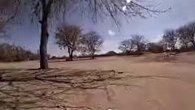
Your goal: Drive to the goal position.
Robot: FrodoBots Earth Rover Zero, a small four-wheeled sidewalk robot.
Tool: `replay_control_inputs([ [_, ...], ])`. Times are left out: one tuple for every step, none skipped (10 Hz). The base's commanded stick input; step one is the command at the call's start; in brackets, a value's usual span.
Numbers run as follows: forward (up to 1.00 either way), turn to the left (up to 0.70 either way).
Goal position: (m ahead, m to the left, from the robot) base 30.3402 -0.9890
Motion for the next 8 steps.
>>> replay_control_inputs([
  [1.00, -0.27],
  [1.00, -0.27],
  [1.00, -0.27],
  [1.00, -0.27],
  [1.00, -0.27],
  [1.00, -0.27],
  [1.00, -0.27],
  [1.00, -0.27],
])
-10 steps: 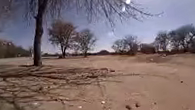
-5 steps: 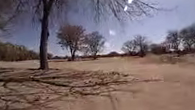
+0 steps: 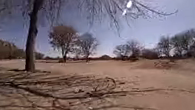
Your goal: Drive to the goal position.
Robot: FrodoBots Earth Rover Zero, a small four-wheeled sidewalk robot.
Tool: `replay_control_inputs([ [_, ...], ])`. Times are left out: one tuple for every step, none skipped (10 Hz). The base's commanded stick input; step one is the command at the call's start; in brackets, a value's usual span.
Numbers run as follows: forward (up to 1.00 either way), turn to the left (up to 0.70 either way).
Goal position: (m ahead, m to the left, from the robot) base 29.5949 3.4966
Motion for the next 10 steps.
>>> replay_control_inputs([
  [1.00, -0.27],
  [1.00, -0.27],
  [1.00, -0.27],
  [1.00, -0.27],
  [1.00, -0.27],
  [1.00, -0.27],
  [1.00, -0.27],
  [1.00, -0.27],
  [1.00, -0.27],
  [1.00, -0.27],
])
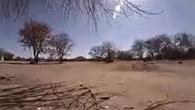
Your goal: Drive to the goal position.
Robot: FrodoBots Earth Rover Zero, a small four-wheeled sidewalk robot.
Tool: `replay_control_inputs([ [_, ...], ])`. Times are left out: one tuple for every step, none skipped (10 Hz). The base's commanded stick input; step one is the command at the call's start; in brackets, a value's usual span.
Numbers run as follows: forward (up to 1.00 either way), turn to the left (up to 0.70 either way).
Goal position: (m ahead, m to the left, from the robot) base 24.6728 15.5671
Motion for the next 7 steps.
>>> replay_control_inputs([
  [1.00, -0.27],
  [1.00, -0.27],
  [1.00, -0.27],
  [1.00, -0.27],
  [1.00, -0.27],
  [1.00, -0.27],
  [1.00, -0.27],
])
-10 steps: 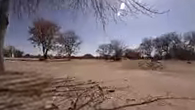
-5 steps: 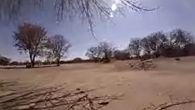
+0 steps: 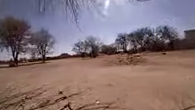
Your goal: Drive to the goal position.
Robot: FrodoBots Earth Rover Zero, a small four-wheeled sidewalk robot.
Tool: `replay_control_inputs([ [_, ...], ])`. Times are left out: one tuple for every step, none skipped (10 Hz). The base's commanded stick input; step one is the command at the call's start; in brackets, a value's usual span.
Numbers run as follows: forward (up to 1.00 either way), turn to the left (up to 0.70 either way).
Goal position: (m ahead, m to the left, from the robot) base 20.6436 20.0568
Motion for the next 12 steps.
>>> replay_control_inputs([
  [1.00, -0.27],
  [1.00, -0.27],
  [1.00, -0.27],
  [1.00, -0.27],
  [1.00, -0.27],
  [1.00, -0.22],
  [1.00, -0.05],
  [1.00, 0.00],
  [1.00, 0.00],
  [1.00, 0.00],
  [1.00, 0.00],
  [1.00, 0.17],
])
